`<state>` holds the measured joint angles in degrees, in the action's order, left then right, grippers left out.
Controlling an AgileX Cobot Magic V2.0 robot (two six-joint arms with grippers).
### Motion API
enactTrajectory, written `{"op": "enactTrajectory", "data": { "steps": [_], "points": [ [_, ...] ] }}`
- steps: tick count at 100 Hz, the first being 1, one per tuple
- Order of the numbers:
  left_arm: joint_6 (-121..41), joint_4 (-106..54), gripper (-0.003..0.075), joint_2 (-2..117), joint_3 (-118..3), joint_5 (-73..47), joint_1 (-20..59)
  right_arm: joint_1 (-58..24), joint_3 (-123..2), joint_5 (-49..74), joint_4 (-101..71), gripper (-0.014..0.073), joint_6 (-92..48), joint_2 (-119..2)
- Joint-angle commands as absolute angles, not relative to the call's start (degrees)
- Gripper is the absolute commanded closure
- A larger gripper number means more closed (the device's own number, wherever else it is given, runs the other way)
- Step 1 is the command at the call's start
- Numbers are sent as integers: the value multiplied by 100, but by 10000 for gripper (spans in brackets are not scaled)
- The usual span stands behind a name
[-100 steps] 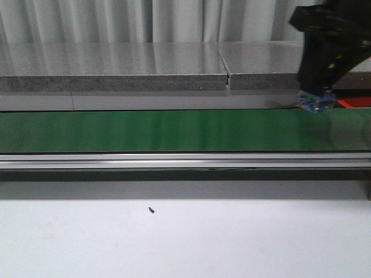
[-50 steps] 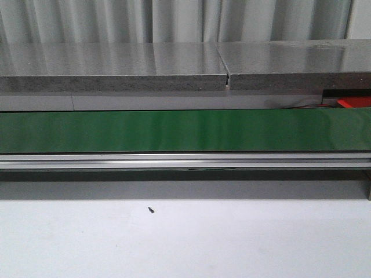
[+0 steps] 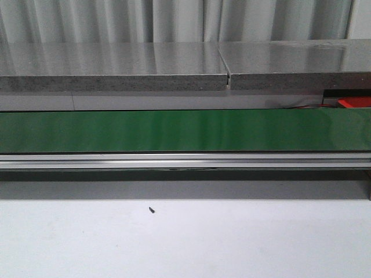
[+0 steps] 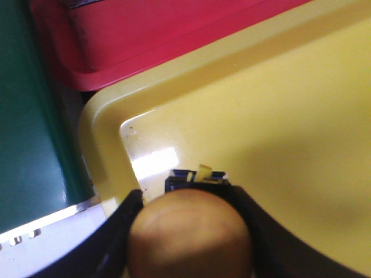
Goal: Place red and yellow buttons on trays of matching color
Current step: 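Lower the yellow button into the yellow tray and open the right gripper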
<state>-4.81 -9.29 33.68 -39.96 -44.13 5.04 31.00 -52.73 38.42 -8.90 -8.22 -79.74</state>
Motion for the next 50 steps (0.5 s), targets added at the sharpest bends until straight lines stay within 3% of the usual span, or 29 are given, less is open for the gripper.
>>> {"op": "enactTrajectory", "data": {
  "steps": [1, 27, 50],
  "points": [
    [-426, -1020, 739, 3377, -4151, -3998, 538, 3151, -5429, 3503, -922, 319, -674, -8114],
    [-426, -1020, 739, 3377, -4151, -3998, 538, 3151, -5572, 3222, -1141, 321, -661, -8751],
    [-426, -1020, 739, 3377, -4151, -3998, 538, 3151, -6256, 3500, -1136, 384, -667, -9365]
  ]
}}
